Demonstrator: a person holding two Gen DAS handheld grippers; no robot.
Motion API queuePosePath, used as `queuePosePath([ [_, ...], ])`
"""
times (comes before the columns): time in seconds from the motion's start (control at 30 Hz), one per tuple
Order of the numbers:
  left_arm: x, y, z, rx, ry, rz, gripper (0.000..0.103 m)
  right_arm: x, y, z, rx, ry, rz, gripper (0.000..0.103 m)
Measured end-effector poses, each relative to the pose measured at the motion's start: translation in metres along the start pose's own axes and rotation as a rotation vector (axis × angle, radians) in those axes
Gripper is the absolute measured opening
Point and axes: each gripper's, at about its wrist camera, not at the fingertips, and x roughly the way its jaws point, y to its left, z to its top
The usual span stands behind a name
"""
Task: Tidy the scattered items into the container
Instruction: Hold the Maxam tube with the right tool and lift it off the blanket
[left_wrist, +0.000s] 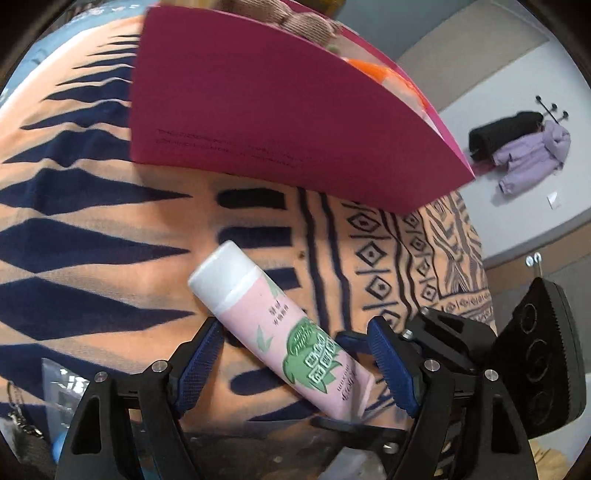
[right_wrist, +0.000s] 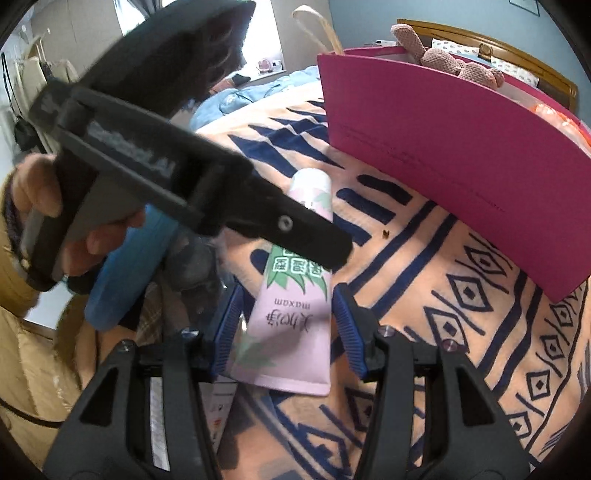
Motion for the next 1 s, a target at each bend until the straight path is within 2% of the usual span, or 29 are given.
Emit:
queuePosePath([
  [0.27,0.003,-0.006,0.003,0.035,-0.016,0.045,0.082,-0.004,-0.004,-0.005,0.039,-0.01,-0.019,0.053],
  [0.33,0.004,-0.008,0.003,0.045,-0.02,0.056,0.088,-0.006,-0.005,-0.007,0.048,-0.013,-0.021,0.053],
  [0.5,0.007,-0.013,0.002,0.072,-0.031,0.082,0.088,-0.008,-0.002,-0.009,0.051,-0.017,-0.031,0.053],
  [0.57,0.007,-0.014,0.002,0.074,-0.043,0.088,0.084,-0.008,-0.001,-0.01,0.049,-0.016,-0.034,0.053],
  [0.6,0.006,-0.014,0.001,0.08,-0.053,0.101,0.077,-0.009,0.0,-0.011,0.048,-0.016,-0.034,0.053],
  [0.73,0.004,-0.011,0.001,0.071,-0.069,0.114,0.063,-0.011,0.001,-0.012,0.052,-0.02,-0.036,0.053],
  [1.0,0.002,-0.007,0.002,0.038,-0.082,0.106,0.063,-0.017,0.002,-0.014,0.064,-0.031,-0.048,0.053],
])
